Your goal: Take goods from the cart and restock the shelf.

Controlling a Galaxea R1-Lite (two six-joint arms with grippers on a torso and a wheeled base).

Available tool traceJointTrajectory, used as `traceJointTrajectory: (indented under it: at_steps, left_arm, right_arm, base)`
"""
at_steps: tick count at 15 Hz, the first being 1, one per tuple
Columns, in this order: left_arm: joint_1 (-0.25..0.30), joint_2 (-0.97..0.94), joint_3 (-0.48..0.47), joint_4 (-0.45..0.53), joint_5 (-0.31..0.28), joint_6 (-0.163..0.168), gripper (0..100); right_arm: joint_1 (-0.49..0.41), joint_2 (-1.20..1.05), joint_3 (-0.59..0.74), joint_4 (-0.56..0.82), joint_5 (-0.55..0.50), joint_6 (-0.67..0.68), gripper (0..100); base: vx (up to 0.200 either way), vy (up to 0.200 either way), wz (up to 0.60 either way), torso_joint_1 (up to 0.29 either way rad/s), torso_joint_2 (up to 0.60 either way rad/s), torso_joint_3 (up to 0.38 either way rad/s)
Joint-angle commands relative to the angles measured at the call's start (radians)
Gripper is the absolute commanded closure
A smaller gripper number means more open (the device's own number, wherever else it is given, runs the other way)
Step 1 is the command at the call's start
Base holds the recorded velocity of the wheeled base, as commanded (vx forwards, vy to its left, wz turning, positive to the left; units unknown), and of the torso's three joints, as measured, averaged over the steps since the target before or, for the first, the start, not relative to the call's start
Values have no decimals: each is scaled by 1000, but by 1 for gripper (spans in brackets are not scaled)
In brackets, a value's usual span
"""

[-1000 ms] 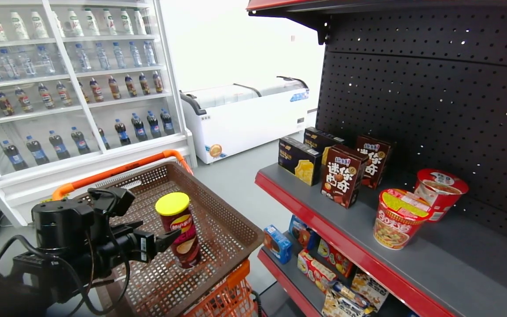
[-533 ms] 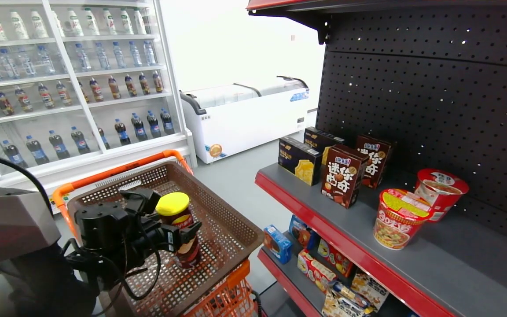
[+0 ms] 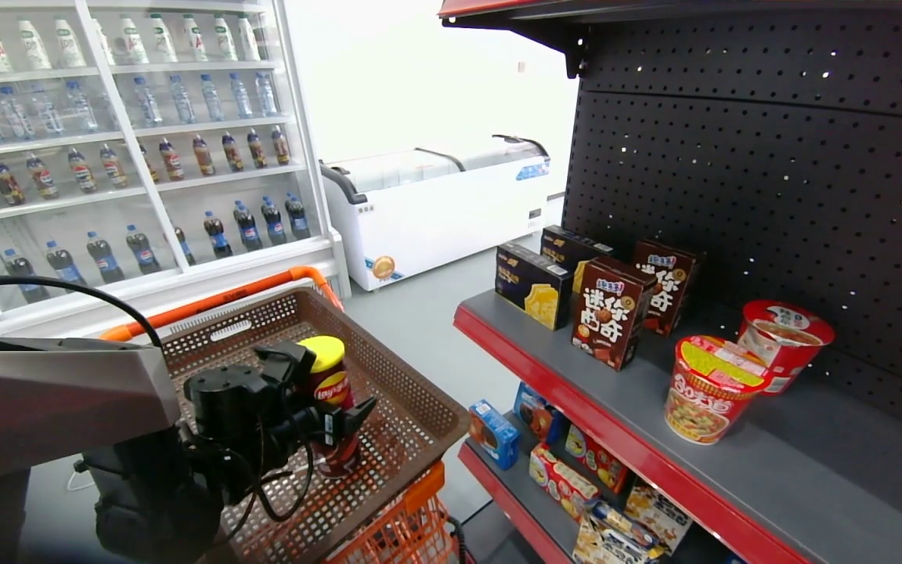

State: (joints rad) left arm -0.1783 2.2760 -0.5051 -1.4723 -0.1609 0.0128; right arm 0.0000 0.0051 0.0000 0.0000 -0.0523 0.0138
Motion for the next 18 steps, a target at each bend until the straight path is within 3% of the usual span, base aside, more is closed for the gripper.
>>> traceJointTrajectory:
  at_steps: [1, 4, 5, 7, 8, 11, 12, 13, 15, 16, 17, 18]
  left_arm:
    - [-1, 30, -13, -9, 0, 1, 0]
    - [-9, 42, -32, -5, 0, 3, 0]
    - [-20, 40, -36, 10, 4, 7, 100]
    - [-29, 33, -18, 15, 12, 36, 100]
    - [-32, 27, -7, 14, 49, 39, 100]
    - [-32, -96, 20, 38, 162, 12, 100]
    - [-18, -141, 33, 53, 165, 9, 100]
    - [6, -227, 33, 133, 159, 7, 100]
    - [13, -432, 2, 414, 110, -5, 100]
    - [11, -484, -15, 488, 99, -14, 100]
    - [8, -587, -49, 635, 95, -43, 100]
    - [8, -587, -49, 635, 95, -43, 100]
  right_arm:
    - [0, 1, 0, 2, 0, 0, 0]
    - [0, 1, 0, 0, 0, 0, 0]
    - [0, 1, 0, 0, 0, 0, 0]
    - [0, 1, 0, 0, 0, 0, 0]
    - [0, 1, 0, 0, 0, 0, 0]
    - [0, 1, 0, 0, 0, 0, 0]
    - [0, 1, 0, 0, 0, 0, 0]
    - [0, 1, 0, 0, 0, 0, 0]
    - [0, 1, 0, 2, 0, 0, 0]
    - [0, 1, 0, 0, 0, 0, 0]
    - [0, 1, 0, 0, 0, 0, 0]
    - [0, 1, 0, 0, 0, 0, 0]
  base:
    - [0, 0, 0, 0, 0, 0]
    - [0, 0, 0, 0, 0, 0]
    - [0, 0, 0, 0, 0, 0]
    - [0, 0, 0, 0, 0, 0]
    - [0, 0, 0, 0, 0, 0]
    - [0, 0, 0, 0, 0, 0]
    - [0, 0, 0, 0, 0, 0]
    - [0, 0, 0, 0, 0, 0]
    - [0, 0, 0, 0, 0, 0]
    - [0, 0, 0, 0, 0, 0]
    - [0, 0, 0, 0, 0, 0]
    - [0, 0, 0, 0, 0, 0]
